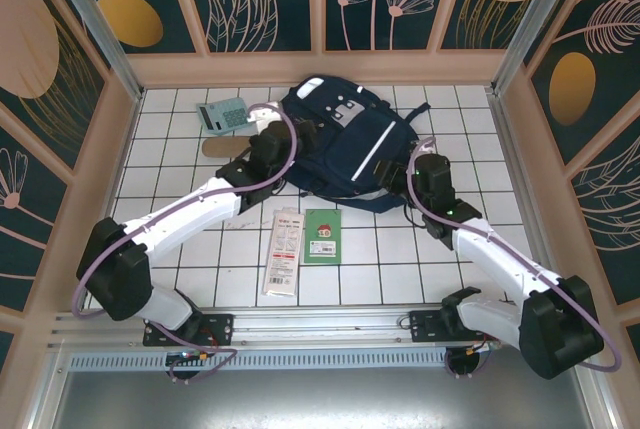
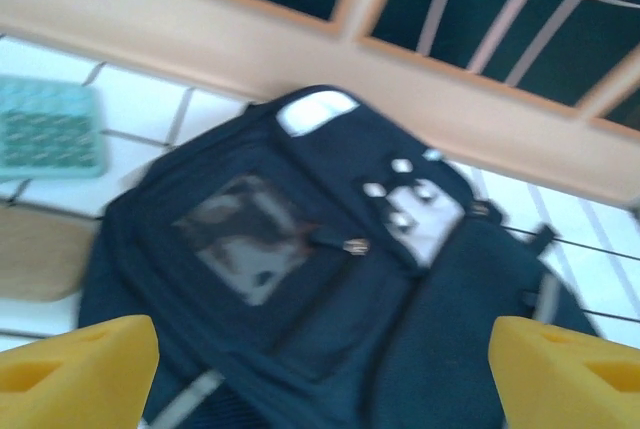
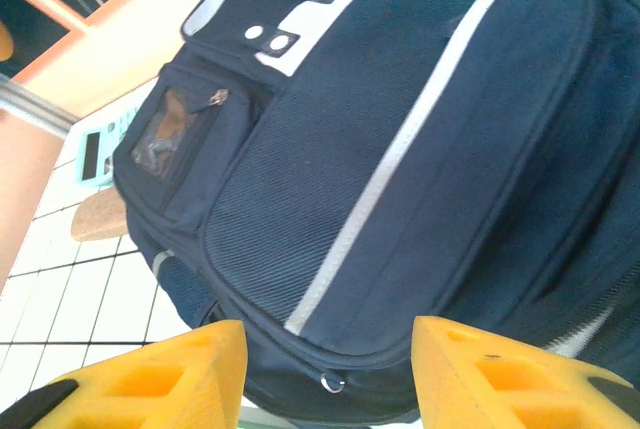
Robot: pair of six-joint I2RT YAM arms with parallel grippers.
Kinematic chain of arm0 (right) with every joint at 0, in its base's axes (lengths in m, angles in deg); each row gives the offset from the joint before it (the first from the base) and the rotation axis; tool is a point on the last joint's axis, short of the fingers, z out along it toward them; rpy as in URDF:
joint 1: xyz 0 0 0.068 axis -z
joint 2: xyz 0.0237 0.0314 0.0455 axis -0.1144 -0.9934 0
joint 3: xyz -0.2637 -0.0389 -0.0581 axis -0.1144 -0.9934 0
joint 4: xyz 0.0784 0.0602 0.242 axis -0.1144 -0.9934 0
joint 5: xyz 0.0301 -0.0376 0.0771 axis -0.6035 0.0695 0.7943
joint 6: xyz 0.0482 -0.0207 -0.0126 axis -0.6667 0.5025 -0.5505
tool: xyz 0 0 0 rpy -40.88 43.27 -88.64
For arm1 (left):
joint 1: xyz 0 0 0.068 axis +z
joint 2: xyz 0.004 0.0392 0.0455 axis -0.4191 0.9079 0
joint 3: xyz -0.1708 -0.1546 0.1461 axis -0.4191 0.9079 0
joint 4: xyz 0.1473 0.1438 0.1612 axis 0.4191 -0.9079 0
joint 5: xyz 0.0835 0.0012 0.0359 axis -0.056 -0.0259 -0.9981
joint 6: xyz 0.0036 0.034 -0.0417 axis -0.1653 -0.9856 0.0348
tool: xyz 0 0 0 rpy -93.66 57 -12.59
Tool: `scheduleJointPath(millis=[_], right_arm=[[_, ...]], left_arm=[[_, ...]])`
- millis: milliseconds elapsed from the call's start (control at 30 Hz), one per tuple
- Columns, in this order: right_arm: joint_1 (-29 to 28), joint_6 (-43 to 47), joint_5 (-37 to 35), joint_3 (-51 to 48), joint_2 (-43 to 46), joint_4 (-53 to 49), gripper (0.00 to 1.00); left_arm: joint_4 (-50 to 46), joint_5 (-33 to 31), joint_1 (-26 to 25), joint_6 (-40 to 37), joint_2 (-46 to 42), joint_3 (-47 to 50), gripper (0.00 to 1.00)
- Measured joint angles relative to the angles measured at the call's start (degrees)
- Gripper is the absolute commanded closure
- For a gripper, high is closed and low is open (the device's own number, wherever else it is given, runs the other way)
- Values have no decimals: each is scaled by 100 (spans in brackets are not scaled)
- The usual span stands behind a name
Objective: Pack books, pencil case, and school supplies into a backpack
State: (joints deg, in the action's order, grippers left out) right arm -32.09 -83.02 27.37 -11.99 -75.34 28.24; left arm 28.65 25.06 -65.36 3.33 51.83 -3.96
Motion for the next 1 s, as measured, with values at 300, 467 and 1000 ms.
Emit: scheduleJointPath(millis=[300, 467, 1000], right_arm=[[-785, 192, -70, 227, -369, -2, 52], [-1182, 192, -127, 227, -667, -2, 52], [-1547, 345, -98, 570, -1141, 186, 51]], left_arm=[[-212, 210, 612, 516, -149, 1165, 20], [-282, 234, 721, 619, -275, 1569, 23], [264, 387, 2732, 870, 667, 988, 45]])
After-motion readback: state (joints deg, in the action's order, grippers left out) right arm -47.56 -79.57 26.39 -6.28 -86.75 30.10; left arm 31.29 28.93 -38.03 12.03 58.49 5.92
